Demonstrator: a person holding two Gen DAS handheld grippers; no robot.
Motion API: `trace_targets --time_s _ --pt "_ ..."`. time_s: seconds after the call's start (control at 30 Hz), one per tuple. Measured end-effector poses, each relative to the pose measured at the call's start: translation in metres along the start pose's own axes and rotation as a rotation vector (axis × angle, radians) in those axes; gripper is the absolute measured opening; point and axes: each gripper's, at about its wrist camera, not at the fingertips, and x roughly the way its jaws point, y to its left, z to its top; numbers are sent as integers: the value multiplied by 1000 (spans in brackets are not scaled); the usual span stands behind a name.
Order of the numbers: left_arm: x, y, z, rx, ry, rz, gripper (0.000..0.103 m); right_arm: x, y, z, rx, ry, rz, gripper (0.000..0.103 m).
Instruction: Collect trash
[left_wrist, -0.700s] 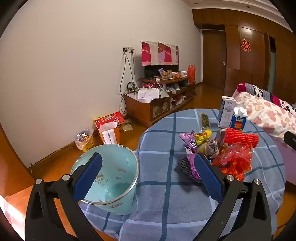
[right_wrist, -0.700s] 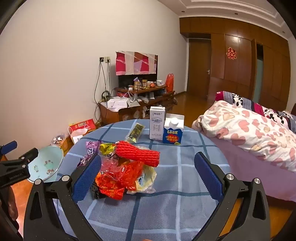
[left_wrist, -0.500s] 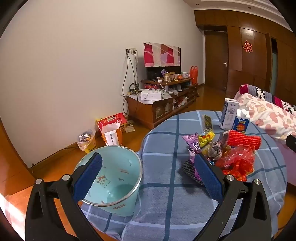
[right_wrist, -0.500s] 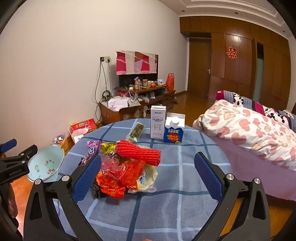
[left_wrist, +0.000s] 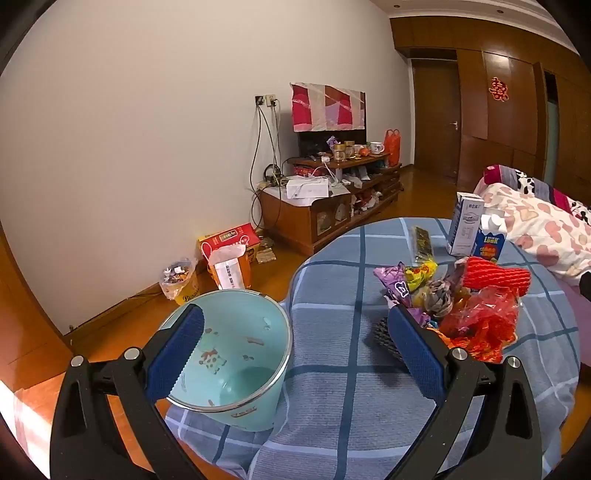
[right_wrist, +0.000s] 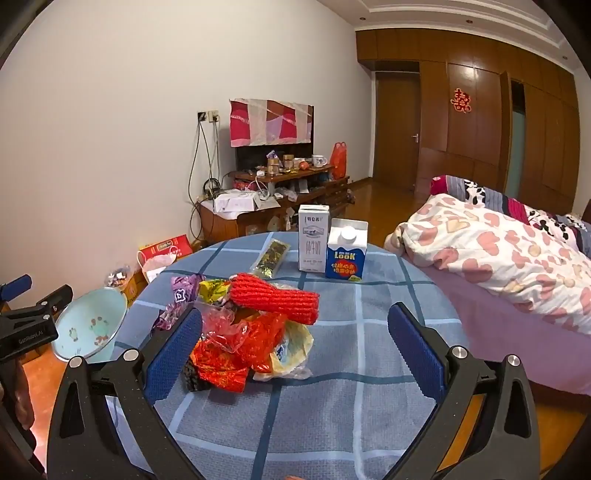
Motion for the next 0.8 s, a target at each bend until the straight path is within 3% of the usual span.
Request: trace_targets --time_s 0.8 --pt "7 -1 -6 5 7 14 97 2 5 -3 -5 7 13 99"
